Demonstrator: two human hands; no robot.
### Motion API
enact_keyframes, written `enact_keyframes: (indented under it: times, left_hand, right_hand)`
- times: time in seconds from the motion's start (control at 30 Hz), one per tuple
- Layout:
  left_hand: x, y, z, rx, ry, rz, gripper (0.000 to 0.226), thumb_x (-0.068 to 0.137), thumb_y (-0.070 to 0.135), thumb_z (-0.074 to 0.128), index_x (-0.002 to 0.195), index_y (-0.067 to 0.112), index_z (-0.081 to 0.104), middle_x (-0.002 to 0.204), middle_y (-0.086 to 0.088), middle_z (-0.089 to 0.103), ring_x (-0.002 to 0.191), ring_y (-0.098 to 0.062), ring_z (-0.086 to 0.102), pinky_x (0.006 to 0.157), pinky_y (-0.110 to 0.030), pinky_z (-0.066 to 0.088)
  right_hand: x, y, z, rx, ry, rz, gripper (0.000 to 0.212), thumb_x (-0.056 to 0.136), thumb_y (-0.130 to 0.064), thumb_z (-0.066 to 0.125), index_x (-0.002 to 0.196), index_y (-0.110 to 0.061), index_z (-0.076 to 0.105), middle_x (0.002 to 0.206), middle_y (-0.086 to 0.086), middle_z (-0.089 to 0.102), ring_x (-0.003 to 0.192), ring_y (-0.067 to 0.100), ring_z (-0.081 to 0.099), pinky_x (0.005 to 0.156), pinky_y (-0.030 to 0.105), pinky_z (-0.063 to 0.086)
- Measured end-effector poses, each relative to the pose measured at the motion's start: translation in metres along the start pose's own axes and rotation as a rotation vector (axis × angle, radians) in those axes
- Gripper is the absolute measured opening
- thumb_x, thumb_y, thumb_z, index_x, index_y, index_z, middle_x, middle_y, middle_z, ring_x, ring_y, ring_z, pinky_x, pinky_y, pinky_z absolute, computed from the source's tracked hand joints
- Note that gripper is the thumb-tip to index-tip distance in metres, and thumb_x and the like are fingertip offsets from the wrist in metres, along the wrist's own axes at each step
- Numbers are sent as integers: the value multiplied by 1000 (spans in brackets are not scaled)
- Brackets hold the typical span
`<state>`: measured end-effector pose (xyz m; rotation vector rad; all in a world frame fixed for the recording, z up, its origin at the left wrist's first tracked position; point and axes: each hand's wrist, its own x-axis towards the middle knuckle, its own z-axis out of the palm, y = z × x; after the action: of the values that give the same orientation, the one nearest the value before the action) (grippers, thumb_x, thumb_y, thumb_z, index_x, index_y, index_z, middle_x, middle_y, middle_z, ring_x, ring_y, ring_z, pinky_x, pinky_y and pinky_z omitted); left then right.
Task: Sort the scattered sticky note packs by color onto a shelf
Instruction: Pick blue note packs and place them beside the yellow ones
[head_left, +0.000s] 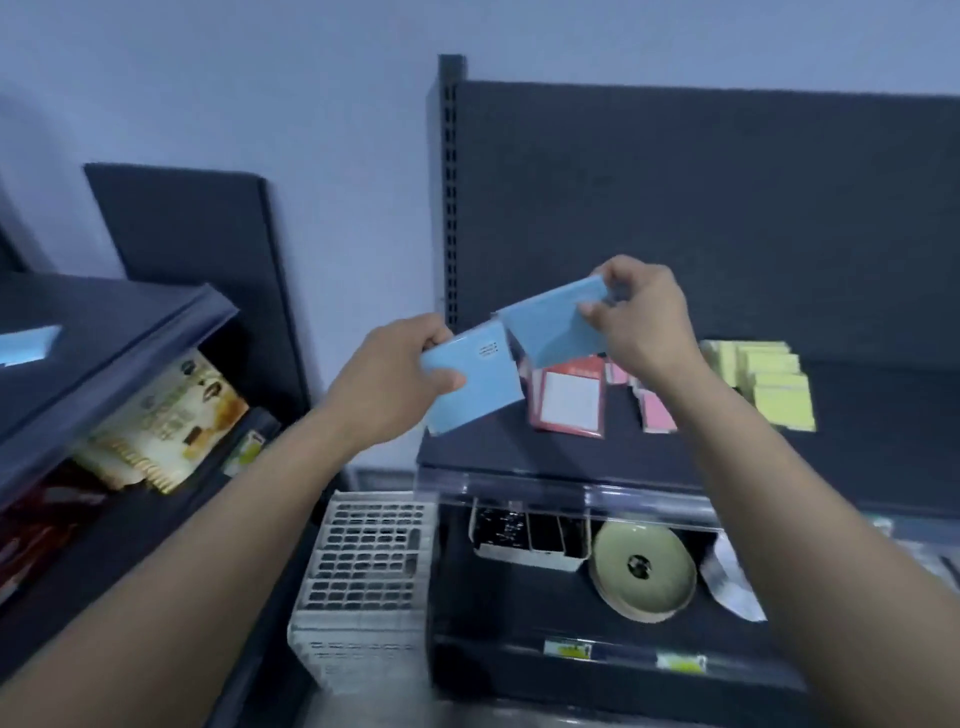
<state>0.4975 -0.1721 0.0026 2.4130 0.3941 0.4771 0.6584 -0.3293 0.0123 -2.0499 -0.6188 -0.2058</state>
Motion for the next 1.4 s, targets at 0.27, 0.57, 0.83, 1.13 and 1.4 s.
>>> enact_keyframes:
  times: [0.27, 0.57, 0.83, 1.13, 1.4]
  left_hand:
    - [61, 141, 149, -68, -160, 175, 11, 82, 14, 64, 88, 10, 56, 88, -7, 64, 79, -24, 58, 65, -35, 43]
    - [113, 242, 271, -99, -265, 186, 9, 81, 11, 64, 86, 12, 55, 86, -6, 62, 66, -18, 49, 56, -28, 35]
    - [170, 258, 321, -85, -334, 179, 10, 81, 12, 65, 81, 14, 55, 83, -2, 60, 62, -14, 49, 54, -27, 36]
    - [238, 255, 349, -96, -326, 180, 10, 82, 13, 66, 87, 13, 57, 89, -4, 63, 74, -18, 57, 58, -28, 40]
    - [267, 255, 367, -77, -324, 145, 9, 82, 12, 66, 87, 10, 59, 85, -2, 63, 74, -17, 58, 59, -27, 42]
  right_hand:
    - [23, 138, -171, -60, 197, 90, 14, 87, -4, 61, 86, -15, 53, 75, -4, 49, 71, 17, 45, 45, 10, 35]
    - [51, 257, -280, -142, 261, 209, 10, 91, -5, 57, 101, -7, 58, 89, 3, 54, 80, 19, 47, 51, 16, 33]
    - [82, 325, -301, -129, 245, 318, 11, 89, -6, 60, 89, -14, 53, 72, -6, 48, 75, 15, 46, 52, 11, 36]
    - [139, 377, -284, -69, 151, 396, 11, 88, -6, 65, 89, -12, 56, 69, -6, 51, 59, 5, 46, 44, 4, 35]
    - [172, 428, -264, 59, 29, 528, 10, 87, -4, 66, 85, -9, 57, 71, -2, 57, 69, 17, 54, 57, 23, 44]
